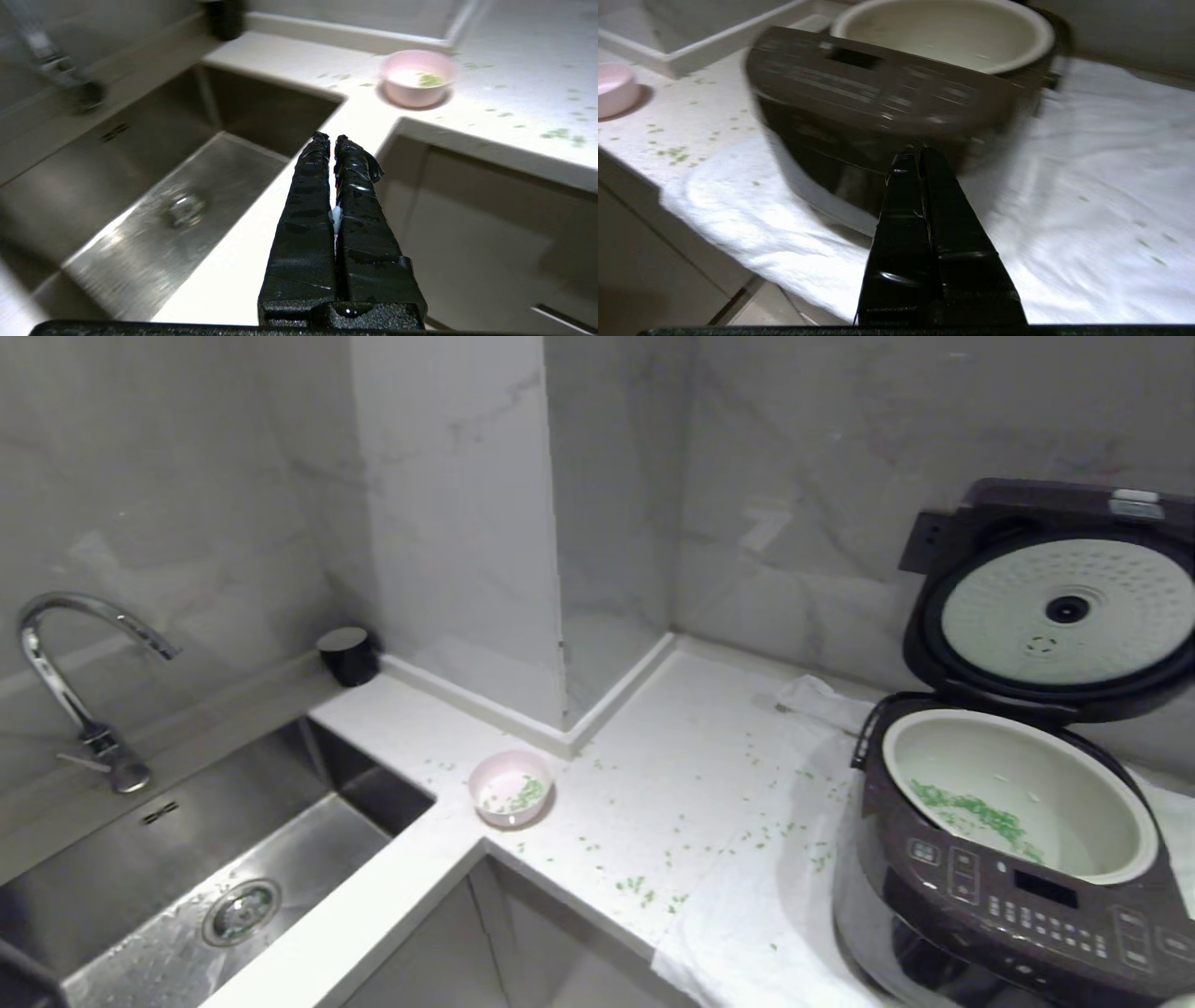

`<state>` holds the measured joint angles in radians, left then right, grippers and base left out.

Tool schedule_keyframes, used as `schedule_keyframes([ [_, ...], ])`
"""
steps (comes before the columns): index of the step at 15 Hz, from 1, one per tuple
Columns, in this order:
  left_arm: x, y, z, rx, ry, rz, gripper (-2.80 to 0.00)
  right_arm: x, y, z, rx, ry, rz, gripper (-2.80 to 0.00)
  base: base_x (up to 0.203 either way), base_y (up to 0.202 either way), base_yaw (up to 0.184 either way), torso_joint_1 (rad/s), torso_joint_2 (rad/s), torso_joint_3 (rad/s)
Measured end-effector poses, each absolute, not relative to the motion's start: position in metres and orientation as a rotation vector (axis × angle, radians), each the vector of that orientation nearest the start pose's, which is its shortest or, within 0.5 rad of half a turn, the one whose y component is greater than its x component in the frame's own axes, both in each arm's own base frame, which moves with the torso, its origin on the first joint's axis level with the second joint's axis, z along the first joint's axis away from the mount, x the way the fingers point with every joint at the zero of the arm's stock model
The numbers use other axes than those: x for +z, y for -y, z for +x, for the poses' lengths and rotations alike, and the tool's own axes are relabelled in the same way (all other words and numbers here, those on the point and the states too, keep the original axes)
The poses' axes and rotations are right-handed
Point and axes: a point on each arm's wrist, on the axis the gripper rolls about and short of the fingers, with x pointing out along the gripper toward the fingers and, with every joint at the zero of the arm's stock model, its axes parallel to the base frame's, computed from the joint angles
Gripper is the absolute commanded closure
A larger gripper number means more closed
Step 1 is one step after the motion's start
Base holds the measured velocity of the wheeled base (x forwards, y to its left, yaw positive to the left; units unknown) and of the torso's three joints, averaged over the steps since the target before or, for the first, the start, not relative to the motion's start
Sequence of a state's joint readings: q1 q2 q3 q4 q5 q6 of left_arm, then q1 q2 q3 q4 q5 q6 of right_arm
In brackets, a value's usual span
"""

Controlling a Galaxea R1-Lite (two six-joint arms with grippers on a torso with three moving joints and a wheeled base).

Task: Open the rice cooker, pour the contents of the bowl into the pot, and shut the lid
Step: Pour the water from the bowl into the rice cooker

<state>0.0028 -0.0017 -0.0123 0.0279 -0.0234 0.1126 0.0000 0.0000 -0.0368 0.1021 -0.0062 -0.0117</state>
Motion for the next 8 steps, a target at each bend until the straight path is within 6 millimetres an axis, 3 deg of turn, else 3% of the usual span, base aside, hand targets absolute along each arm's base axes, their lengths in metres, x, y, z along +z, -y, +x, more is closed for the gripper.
schedule_keyframes([
  [8,0.0759,0.0006,-0.0239,-0.021,-0.014,0.111,0.00,0.0752,0.0001,-0.0259,-0.006,-0.066,-0.011,0.00,0.001,0.008,-0.177,0.001,0.01,0.007],
])
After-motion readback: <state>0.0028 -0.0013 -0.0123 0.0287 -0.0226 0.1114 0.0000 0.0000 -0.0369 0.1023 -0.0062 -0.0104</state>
